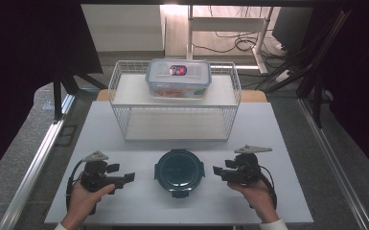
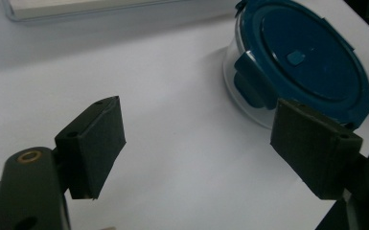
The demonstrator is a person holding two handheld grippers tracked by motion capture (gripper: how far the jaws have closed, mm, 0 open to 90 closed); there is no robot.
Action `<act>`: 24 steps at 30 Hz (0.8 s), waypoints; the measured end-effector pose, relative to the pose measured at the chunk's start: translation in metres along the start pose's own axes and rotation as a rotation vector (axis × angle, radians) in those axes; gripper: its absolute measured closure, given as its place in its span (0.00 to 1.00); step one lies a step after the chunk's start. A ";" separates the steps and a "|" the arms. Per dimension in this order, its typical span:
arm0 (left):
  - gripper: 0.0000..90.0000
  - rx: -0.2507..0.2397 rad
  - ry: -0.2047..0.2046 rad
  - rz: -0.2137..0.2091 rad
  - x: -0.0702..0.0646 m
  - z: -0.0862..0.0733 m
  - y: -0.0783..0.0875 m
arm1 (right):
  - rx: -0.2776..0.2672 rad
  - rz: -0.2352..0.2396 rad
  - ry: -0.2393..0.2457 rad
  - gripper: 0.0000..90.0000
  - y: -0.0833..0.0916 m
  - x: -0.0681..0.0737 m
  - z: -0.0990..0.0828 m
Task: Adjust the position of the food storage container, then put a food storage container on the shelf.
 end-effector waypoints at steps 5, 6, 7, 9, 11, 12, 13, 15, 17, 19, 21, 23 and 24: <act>0.21 -0.015 -0.011 -0.003 -0.003 0.003 0.003 | -0.006 0.056 -0.024 0.31 -0.001 0.005 -0.001; 0.21 -0.014 -0.003 -0.012 -0.003 0.003 0.004 | -0.003 0.064 -0.023 0.30 -0.002 0.006 -0.001; 0.21 -0.018 0.005 -0.015 -0.004 0.003 0.005 | -0.009 0.085 -0.038 0.30 -0.001 0.006 0.000; 0.21 -0.028 -0.007 -0.018 -0.007 0.003 0.009 | -0.029 0.108 -0.062 0.29 0.002 0.008 0.002; 0.20 -0.025 -0.013 -0.015 -0.007 0.003 0.007 | -0.031 0.099 -0.048 0.27 0.003 0.007 0.002; 0.20 -0.019 -0.016 -0.013 -0.008 0.003 0.006 | -0.030 0.093 -0.044 0.27 0.003 0.007 0.002; 0.20 -0.015 -0.017 -0.016 -0.009 0.003 0.005 | -0.028 0.093 -0.048 0.26 0.002 0.007 0.002; 0.20 -0.020 -0.019 -0.024 -0.011 0.004 0.005 | -0.020 0.092 -0.046 0.24 0.000 0.008 0.000; 0.20 -0.018 -0.020 -0.025 -0.012 0.006 0.003 | -0.014 0.100 -0.041 0.23 -0.002 0.009 -0.001; 0.19 -0.008 -0.021 -0.027 -0.012 0.006 -0.001 | -0.007 0.105 -0.044 0.23 -0.004 0.010 -0.001; 0.18 0.008 -0.020 -0.022 -0.014 0.004 -0.005 | -0.001 0.114 -0.051 0.22 -0.008 0.011 -0.002; 0.18 0.018 -0.022 -0.023 -0.015 0.002 -0.006 | 0.004 0.119 -0.043 0.22 -0.010 0.014 -0.004; 0.18 0.020 -0.024 -0.024 -0.015 0.001 -0.007 | 0.004 0.125 -0.036 0.22 -0.010 0.015 -0.004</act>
Point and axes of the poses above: each handheld gripper's, and its own axes: y roughly backward along the jaws, z roughly out of its top, x roughly to its left, the point moved 8 cm from there along -y, roughly forward along the jaws, and after that the axes turned 2 degrees about z, right-handed, at the moved point
